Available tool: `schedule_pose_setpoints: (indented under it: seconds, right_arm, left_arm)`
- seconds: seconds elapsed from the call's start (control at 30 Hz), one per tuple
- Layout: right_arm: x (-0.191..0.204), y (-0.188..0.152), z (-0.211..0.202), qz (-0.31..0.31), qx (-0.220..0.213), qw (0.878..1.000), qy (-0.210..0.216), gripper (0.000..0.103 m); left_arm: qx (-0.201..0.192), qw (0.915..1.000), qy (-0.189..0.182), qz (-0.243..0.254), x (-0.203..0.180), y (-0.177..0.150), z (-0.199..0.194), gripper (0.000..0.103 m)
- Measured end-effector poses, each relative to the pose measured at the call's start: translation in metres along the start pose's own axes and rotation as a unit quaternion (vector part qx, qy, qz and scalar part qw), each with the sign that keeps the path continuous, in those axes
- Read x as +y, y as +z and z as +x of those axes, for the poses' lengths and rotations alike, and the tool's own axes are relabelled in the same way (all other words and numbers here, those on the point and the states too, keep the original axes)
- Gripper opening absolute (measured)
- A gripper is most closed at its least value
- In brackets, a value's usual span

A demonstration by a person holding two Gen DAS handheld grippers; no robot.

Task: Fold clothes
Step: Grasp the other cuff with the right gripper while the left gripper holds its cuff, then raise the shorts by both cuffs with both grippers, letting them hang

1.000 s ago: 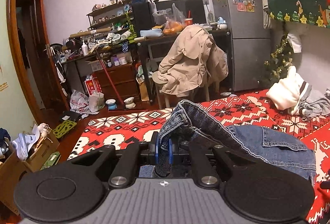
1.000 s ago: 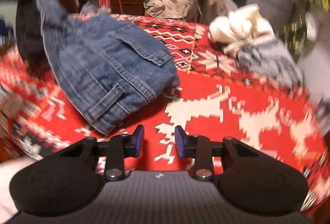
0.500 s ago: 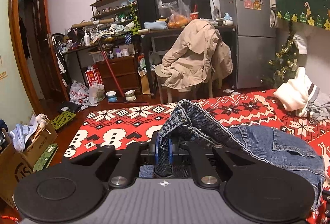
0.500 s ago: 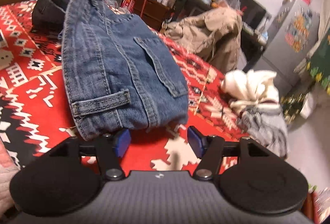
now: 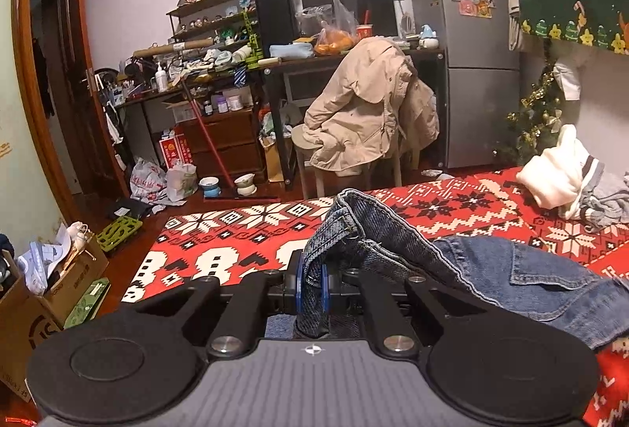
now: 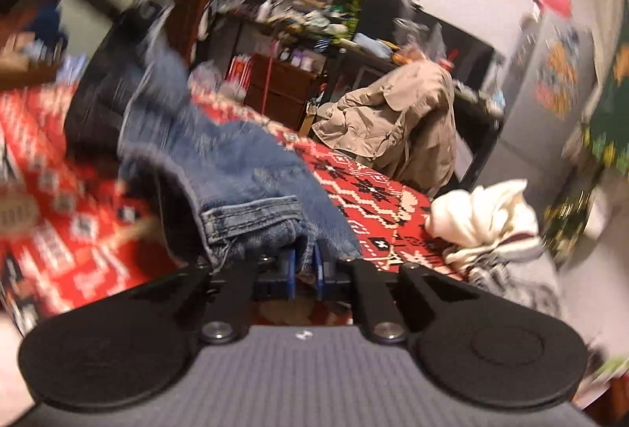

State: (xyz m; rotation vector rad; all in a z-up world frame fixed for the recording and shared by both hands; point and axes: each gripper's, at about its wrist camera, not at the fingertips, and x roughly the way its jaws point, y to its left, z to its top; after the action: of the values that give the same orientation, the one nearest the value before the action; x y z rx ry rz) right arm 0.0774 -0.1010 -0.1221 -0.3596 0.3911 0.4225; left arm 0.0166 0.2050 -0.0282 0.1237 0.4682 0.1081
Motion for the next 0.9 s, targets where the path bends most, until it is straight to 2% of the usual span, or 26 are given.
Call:
schedule_pose_setpoints:
  seconds: [0.1, 0.2, 0.37, 0.63, 0.77, 0.9]
  right_arm:
    - [-0.021, 0.015, -0.008, 0.068, -0.014, 0.998, -0.008, 0.007]
    - [-0.042, 0.032, -0.023, 0.104, -0.036, 0.994, -0.03, 0.005]
    - [-0.067, 0.071, -0.06, 0.125, -0.093, 0.987, -0.046, 0.004]
    - [-0.086, 0.131, -0.147, 0.136, -0.183, 0.973, -0.033, 0.003]
    - [-0.087, 0.156, -0.19, 0.135, -0.208, 0.969, -0.023, 0.003]
    - [-0.089, 0.171, -0.226, 0.147, -0.216, 0.965, -0.017, 0.003]
  left_arm:
    - [-0.015, 0.9999, -0.005, 0.005, -0.003, 0.006, -0.014, 0.008]
    - [-0.038, 0.9991, 0.005, 0.015, -0.005, 0.017, -0.032, 0.008]
    - [-0.086, 0.9962, 0.013, 0.003, -0.001, 0.04, -0.069, 0.008]
    - [-0.172, 0.9842, 0.022, -0.035, 0.012, 0.079, -0.14, 0.008]
    - [-0.202, 0.9779, 0.005, -0.053, 0.015, 0.096, -0.171, 0.008]
    - [-0.212, 0.9762, 0.001, -0.046, 0.012, 0.107, -0.184, 0.008]
